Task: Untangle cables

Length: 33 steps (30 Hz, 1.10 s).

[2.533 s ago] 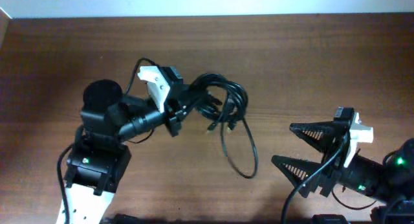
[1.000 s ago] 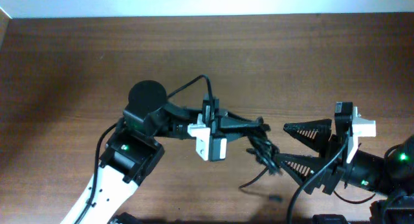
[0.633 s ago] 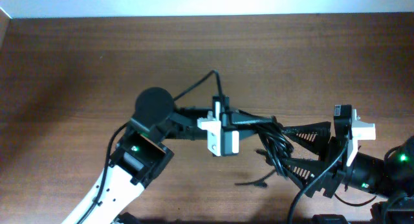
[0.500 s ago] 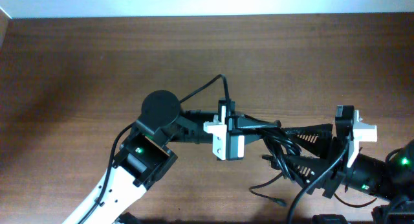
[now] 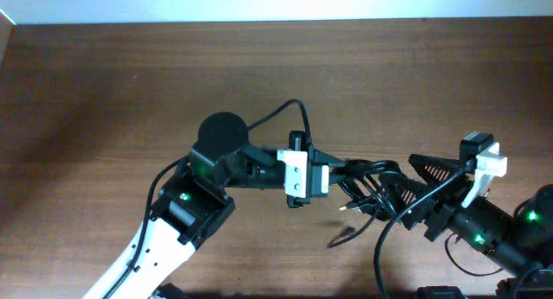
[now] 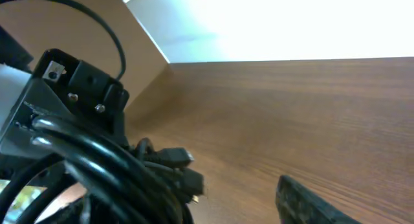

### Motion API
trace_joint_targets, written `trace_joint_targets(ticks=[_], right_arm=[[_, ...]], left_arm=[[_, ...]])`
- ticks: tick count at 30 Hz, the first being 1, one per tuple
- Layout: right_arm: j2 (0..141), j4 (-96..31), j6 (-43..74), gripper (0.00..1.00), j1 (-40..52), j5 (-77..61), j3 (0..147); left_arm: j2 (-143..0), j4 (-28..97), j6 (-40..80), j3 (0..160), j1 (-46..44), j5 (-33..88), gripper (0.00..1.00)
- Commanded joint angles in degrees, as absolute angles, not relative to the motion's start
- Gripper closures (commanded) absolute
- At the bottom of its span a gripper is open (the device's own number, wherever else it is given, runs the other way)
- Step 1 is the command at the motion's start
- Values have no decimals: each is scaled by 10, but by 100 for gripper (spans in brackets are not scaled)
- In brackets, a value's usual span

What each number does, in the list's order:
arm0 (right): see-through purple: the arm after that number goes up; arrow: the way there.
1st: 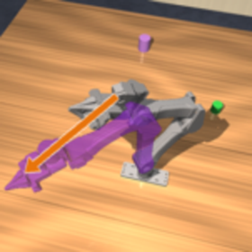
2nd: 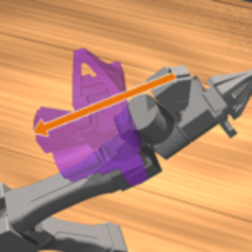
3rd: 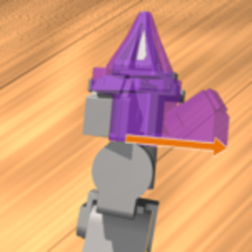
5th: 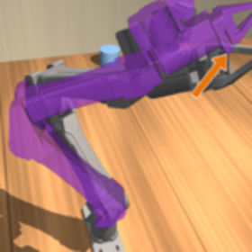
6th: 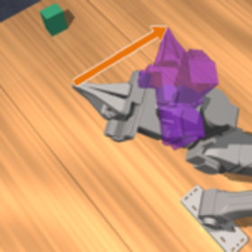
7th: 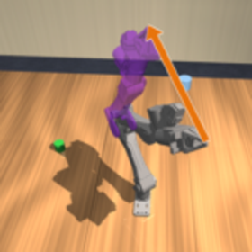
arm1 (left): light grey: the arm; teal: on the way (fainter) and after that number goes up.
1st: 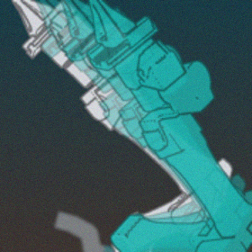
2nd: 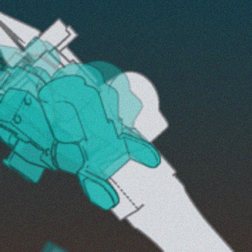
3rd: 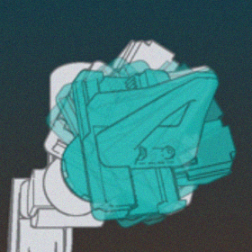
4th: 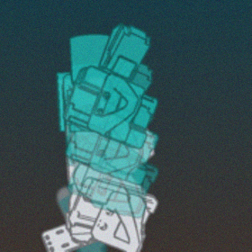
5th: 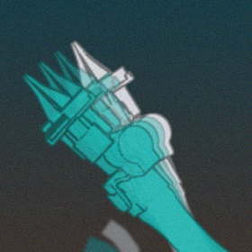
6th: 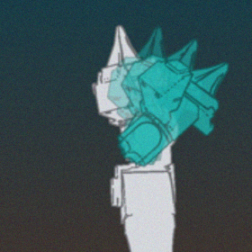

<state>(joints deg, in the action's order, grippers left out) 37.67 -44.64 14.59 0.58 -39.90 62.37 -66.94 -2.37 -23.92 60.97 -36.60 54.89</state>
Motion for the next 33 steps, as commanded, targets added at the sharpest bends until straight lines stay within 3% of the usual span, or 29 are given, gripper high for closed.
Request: trace_joint_targets(ticks=[1,4,11,16,21,24,33], right_arm=[[390,-438,149,21,-4,-366,620],[390,-442,88,21,-4,-447,620],[390,-430,77,21,-4,-402,620],[390,-424,78,20,-4,-385,620],[390,-426,77,16,-4,-525,620],[390,-427,77,16,-4,-599,620],[390,-442,77,16,-4,-636,619]], left_arm=[[-630,8,-234,620,-341,615,100],[-626,8,-234,620,-311,616,100],[-625,23,-186,620,-239,667,100],[-625,24,-187,620,-235,724,100],[-625,-34,-187,620,-243,722,100],[-625,-55,-187,620,-264,660,100],[-625,-71,-155,620,-303,547,100]])
